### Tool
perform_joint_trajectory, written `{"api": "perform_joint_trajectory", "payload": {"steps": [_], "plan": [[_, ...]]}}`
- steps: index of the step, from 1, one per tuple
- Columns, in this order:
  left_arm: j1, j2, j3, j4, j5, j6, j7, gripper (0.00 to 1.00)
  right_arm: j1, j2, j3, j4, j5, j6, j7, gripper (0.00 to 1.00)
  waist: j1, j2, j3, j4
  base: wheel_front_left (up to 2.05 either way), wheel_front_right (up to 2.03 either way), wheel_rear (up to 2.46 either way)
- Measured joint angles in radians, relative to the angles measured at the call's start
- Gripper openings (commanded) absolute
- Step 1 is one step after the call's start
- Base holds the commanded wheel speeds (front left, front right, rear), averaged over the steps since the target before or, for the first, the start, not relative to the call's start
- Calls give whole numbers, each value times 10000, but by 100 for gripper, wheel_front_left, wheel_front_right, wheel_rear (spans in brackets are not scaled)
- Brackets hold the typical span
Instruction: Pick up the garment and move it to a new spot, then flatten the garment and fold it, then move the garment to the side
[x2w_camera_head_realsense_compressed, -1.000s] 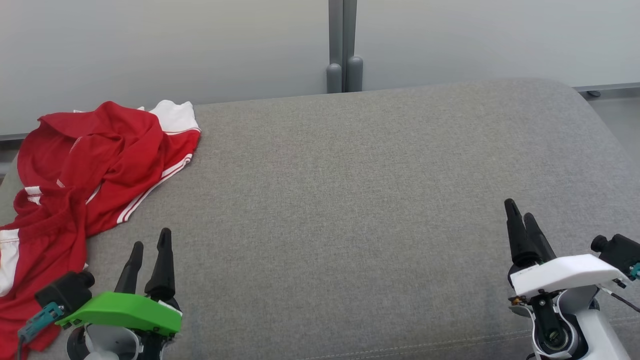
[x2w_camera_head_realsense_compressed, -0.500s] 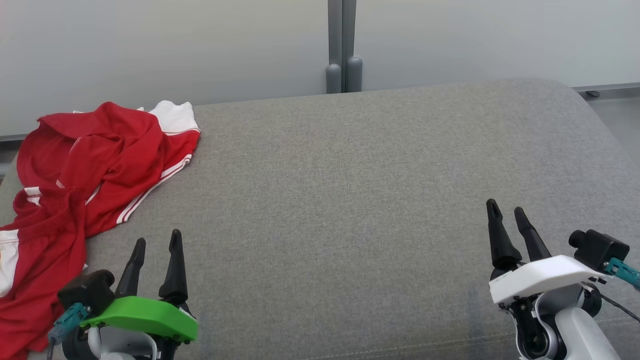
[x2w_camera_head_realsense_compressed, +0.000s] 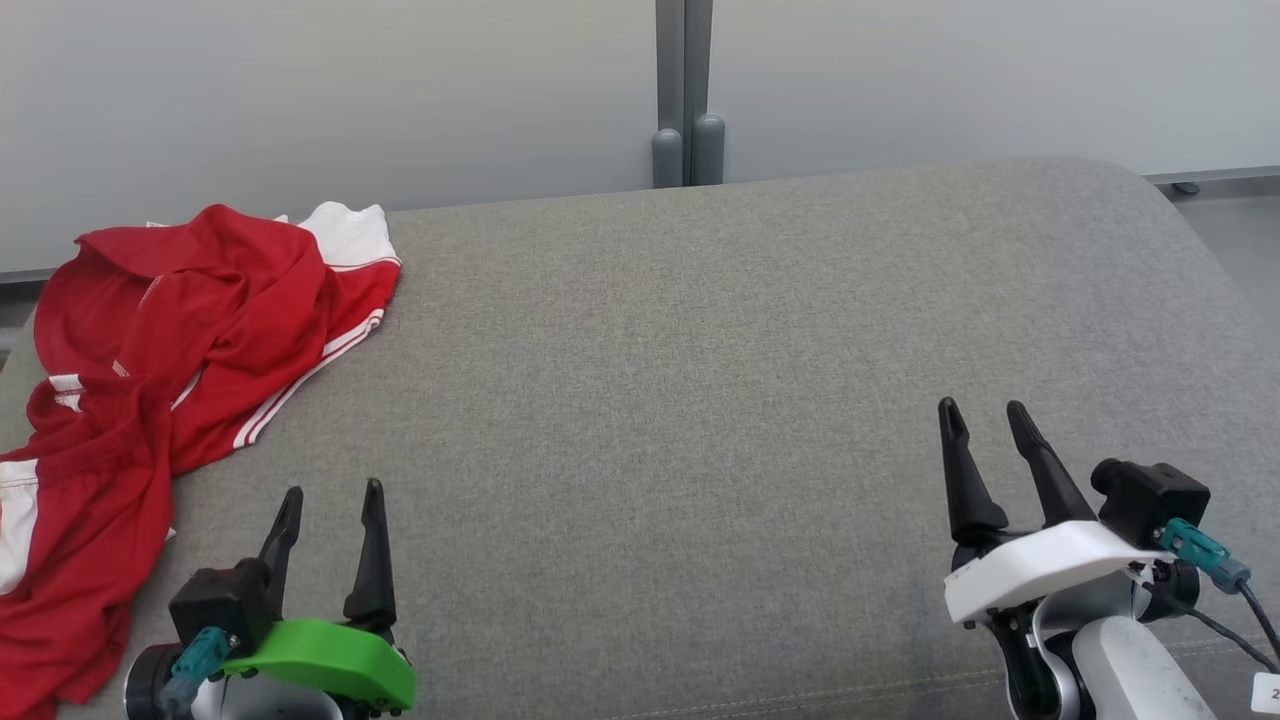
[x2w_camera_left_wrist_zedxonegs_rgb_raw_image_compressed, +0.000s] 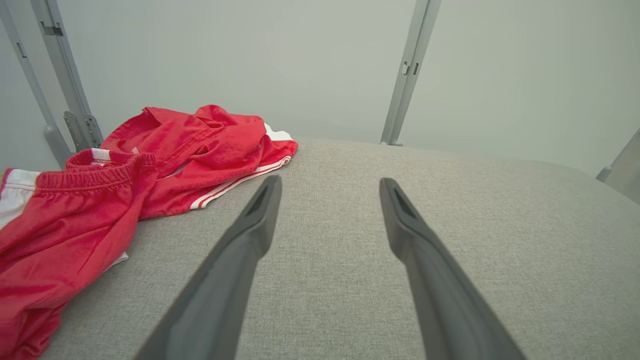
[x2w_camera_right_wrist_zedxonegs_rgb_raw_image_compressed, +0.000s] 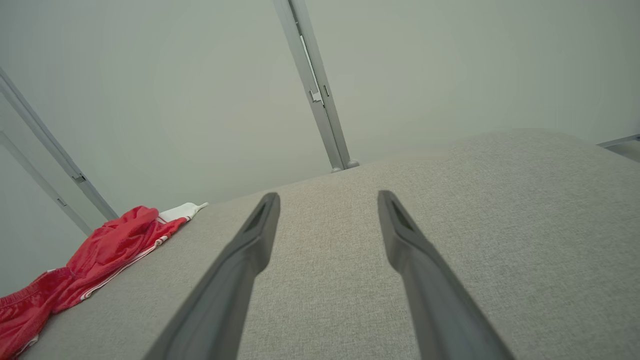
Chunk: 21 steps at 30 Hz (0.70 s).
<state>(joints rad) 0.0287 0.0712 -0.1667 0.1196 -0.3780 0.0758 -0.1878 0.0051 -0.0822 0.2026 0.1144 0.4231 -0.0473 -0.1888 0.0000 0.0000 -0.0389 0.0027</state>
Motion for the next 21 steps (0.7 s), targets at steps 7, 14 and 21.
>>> {"api": "perform_joint_trajectory", "payload": {"steps": [7,14,21], "plan": [[32,-46,-63,-4,708,167,-261,100,5,-59,261,0,-930,-153,-240,100,0,0,-6,-5,0,0,0],[60,-140,-211,44,1106,211,-525,100,9,-79,466,2,-1860,-251,-481,100,-1,0,-40,-15,0,0,0],[129,-144,-324,198,1448,209,-639,100,9,-107,573,15,-2313,-263,-616,100,0,0,-73,-23,0,0,0]]}}
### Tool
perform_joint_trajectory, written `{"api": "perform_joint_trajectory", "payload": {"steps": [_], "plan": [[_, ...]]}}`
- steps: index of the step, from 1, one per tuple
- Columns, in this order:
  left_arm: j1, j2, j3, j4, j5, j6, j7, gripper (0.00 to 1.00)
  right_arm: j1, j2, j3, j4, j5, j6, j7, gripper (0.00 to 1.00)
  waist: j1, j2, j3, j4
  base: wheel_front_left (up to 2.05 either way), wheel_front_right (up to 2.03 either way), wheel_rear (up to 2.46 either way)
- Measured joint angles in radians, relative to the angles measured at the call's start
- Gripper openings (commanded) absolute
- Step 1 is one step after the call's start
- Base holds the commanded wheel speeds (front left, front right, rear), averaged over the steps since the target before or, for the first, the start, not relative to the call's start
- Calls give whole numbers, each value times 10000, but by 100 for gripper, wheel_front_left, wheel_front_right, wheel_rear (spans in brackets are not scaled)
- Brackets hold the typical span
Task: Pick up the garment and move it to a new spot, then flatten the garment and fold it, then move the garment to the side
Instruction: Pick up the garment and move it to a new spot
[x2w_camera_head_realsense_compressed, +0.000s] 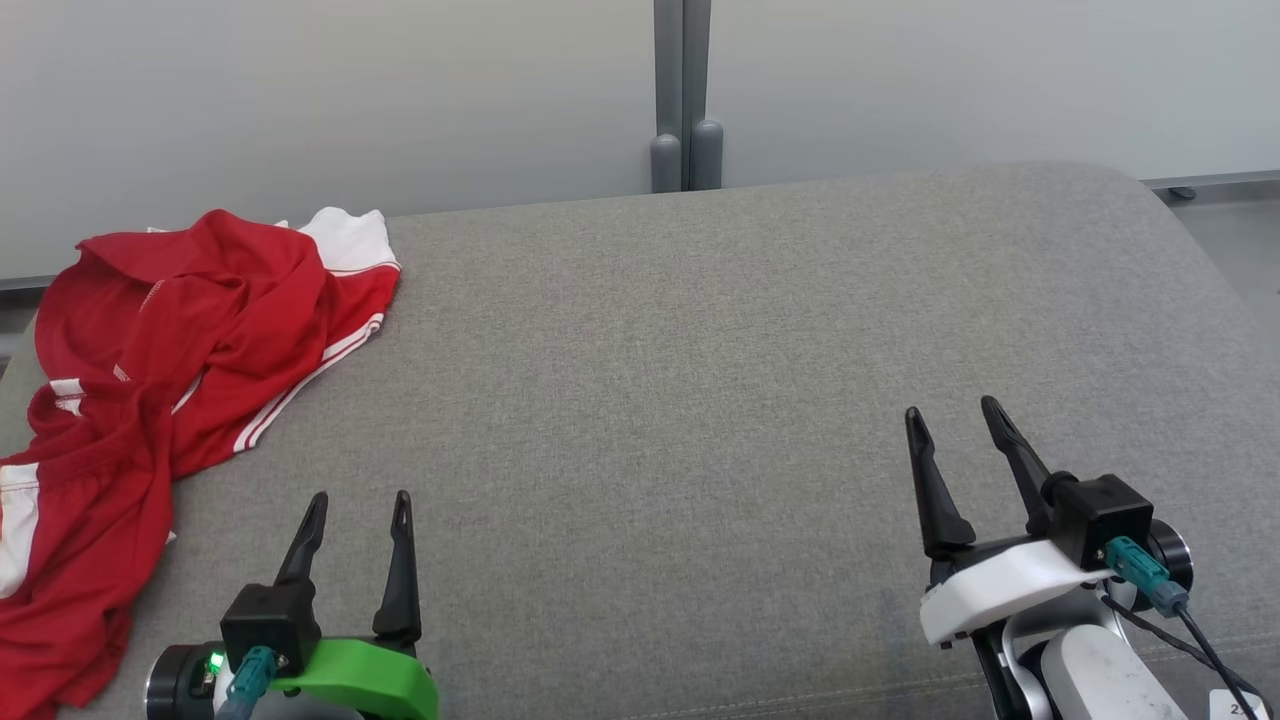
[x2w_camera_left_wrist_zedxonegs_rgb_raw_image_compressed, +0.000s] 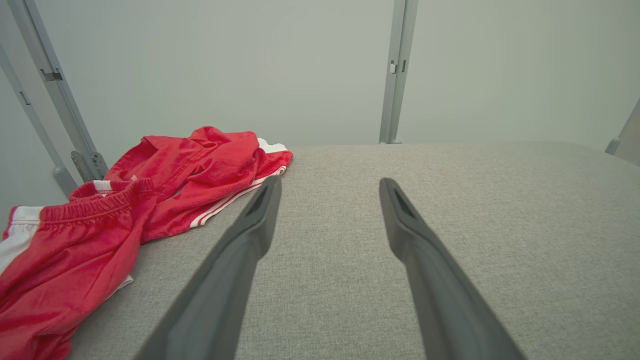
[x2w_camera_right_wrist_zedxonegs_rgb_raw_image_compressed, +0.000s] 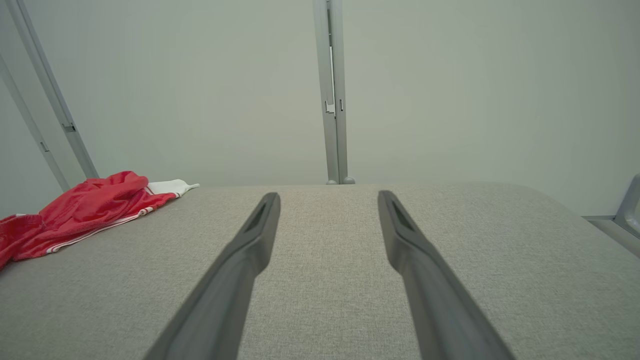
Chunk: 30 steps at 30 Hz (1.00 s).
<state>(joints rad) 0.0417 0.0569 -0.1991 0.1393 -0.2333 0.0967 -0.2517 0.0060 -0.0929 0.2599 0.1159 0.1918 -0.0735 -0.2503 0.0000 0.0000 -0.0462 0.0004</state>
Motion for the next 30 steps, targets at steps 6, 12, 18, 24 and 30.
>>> {"api": "perform_joint_trajectory", "payload": {"steps": [6,12,18,24,30], "plan": [[1,-6,4,107,-4,-2,0,100,0,2,-13,50,2,2,0,100,0,0,-15,-3,0,0,0],[0,-19,35,140,-10,-2,0,100,0,6,-25,102,2,13,0,100,0,0,-31,-3,0,0,0],[0,-23,46,186,-10,-2,0,100,0,12,-35,148,2,15,0,100,0,0,-38,-5,0,0,0],[-3,-27,58,242,-10,-4,0,100,0,31,-98,169,4,19,0,100,0,0,-44,19,0,0,0],[-31,-36,21,278,40,-4,0,100,1,48,-240,167,8,21,0,100,0,0,-49,212,0,0,0]]}}
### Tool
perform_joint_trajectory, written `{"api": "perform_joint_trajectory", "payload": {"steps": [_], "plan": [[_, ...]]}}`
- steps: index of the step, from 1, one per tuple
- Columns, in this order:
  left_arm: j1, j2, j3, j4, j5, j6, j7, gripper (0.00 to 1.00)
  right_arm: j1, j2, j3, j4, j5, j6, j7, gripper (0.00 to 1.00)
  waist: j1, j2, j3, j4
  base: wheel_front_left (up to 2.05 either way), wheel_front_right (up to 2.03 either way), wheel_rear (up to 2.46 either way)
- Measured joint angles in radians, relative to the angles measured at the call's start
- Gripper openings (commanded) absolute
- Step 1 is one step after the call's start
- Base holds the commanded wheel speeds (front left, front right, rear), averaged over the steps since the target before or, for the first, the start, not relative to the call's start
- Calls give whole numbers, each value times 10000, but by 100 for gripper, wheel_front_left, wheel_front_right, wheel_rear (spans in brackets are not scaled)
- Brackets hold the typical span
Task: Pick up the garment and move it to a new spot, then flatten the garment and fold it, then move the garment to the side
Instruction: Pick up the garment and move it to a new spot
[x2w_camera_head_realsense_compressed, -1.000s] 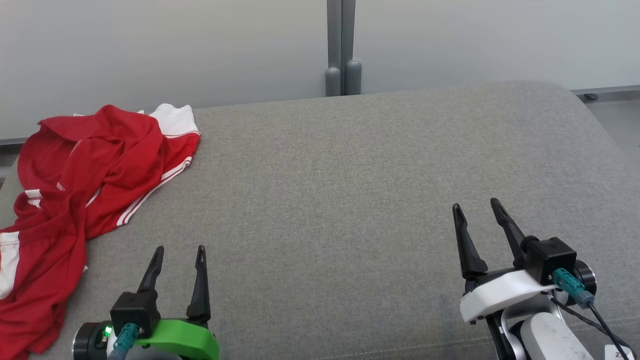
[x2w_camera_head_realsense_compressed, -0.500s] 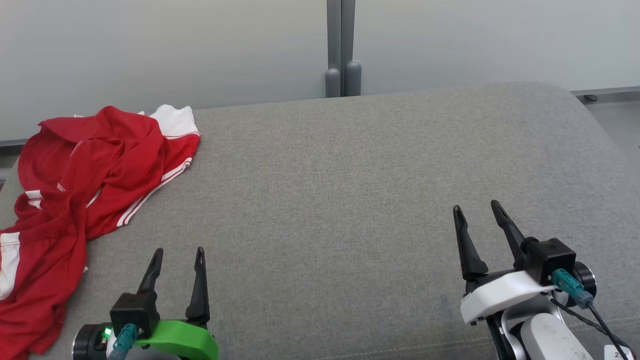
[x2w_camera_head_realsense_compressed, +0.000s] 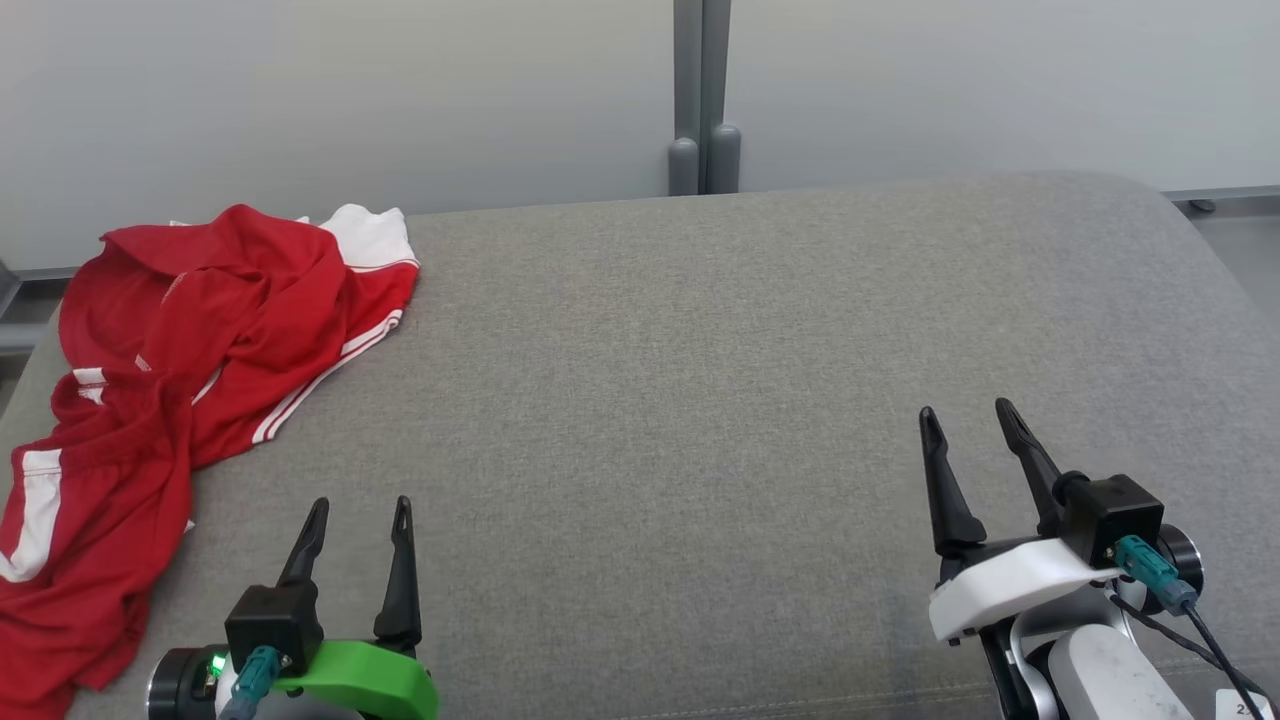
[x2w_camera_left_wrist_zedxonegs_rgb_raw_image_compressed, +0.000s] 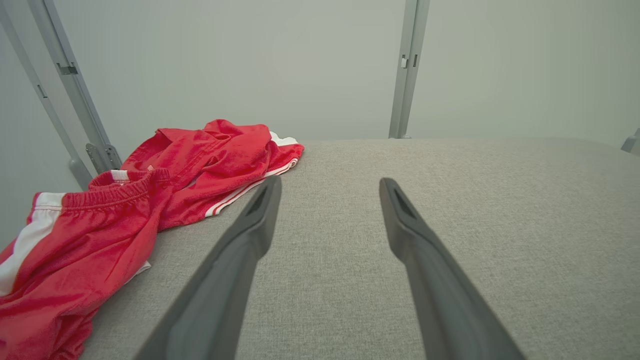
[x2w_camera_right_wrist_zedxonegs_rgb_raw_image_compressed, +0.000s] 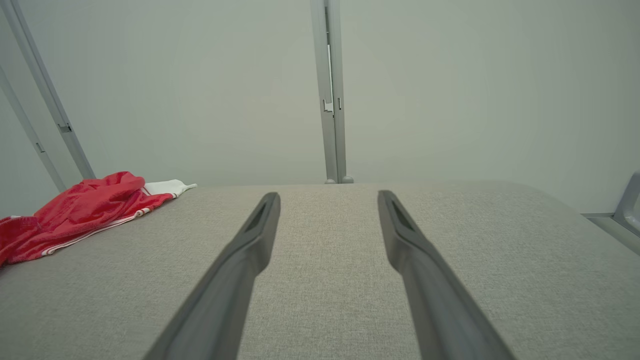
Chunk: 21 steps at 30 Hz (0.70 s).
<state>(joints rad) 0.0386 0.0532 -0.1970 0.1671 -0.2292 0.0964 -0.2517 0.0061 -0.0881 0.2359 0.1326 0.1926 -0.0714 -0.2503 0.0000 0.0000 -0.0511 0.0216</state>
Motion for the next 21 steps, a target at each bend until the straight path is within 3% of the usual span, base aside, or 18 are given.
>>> {"api": "perform_joint_trajectory", "payload": {"steps": [9,21], "plan": [[-120,-13,40,17,104,0,0,100,-1,2,-36,-31,2,54,0,100,0,0,0,664,0,0,0],[-87,-27,617,-201,178,23,0,100,-180,121,389,29,4,453,0,100,0,0,-18,2333,0,0,0]]}}
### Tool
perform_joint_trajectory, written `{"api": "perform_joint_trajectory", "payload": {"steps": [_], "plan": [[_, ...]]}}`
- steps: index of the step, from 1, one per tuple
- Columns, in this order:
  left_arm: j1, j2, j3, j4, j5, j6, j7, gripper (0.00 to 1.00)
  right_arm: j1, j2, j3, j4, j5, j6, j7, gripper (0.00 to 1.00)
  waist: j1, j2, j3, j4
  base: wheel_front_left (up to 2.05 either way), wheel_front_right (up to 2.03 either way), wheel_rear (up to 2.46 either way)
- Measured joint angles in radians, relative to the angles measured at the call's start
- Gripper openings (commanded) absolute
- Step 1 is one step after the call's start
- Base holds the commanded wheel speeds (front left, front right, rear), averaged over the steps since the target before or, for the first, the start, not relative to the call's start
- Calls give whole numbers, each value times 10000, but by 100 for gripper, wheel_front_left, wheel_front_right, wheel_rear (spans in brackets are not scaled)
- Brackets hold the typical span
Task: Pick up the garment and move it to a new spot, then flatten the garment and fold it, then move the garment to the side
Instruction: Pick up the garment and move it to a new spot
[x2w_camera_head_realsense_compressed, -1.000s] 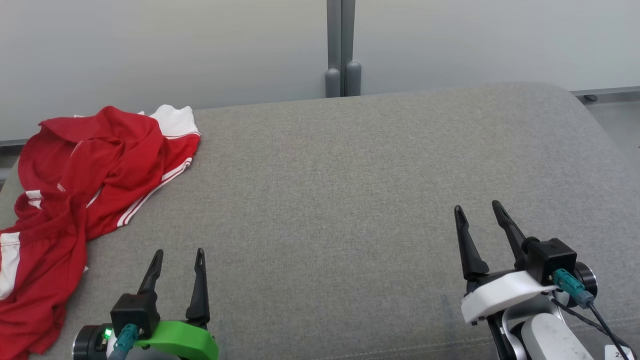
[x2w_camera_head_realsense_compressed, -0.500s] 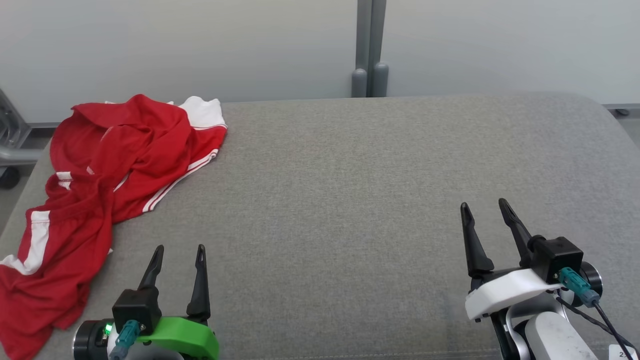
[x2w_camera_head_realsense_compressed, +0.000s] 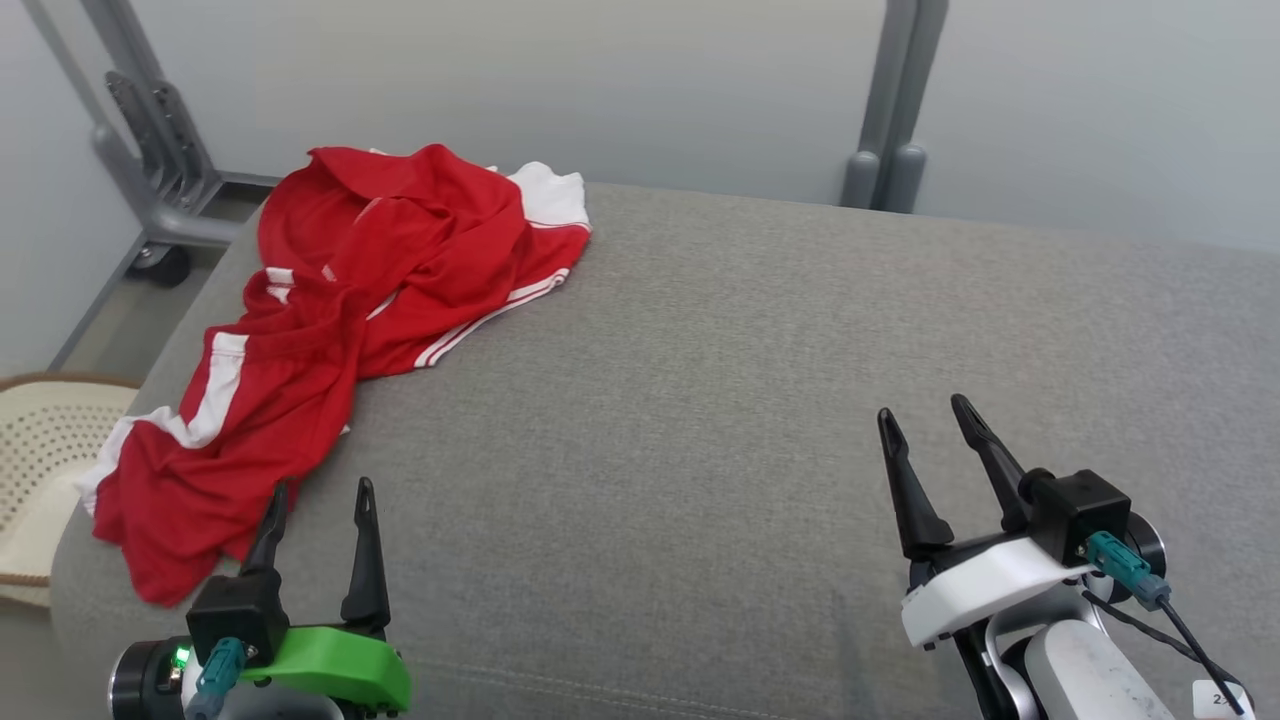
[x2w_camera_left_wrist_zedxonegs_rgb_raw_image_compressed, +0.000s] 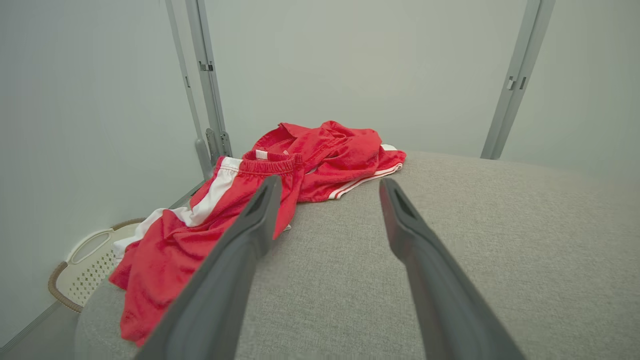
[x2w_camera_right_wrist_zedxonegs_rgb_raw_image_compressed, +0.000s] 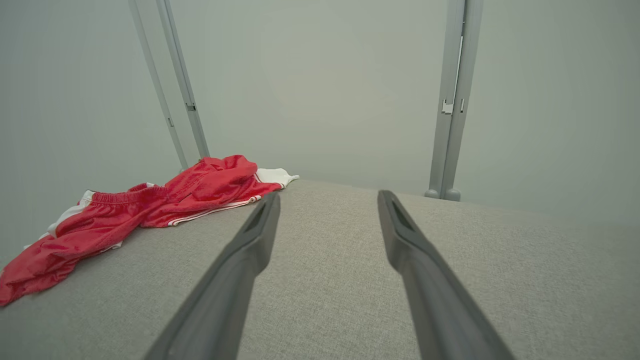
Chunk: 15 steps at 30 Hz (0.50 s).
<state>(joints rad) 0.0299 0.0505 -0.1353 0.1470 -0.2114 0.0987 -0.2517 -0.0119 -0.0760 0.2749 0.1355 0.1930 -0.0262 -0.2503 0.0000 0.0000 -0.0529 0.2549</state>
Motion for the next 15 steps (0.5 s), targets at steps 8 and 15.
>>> {"api": "perform_joint_trajectory", "payload": {"steps": [8,15], "plan": [[-1,-17,-291,61,52,73,0,100,3,25,-253,12,13,-35,0,100,0,0,-1,1118,0,0,0],[13,-17,234,-2,48,82,0,100,-26,130,109,94,12,52,-2,100,0,0,34,1667,0,0,0]]}}
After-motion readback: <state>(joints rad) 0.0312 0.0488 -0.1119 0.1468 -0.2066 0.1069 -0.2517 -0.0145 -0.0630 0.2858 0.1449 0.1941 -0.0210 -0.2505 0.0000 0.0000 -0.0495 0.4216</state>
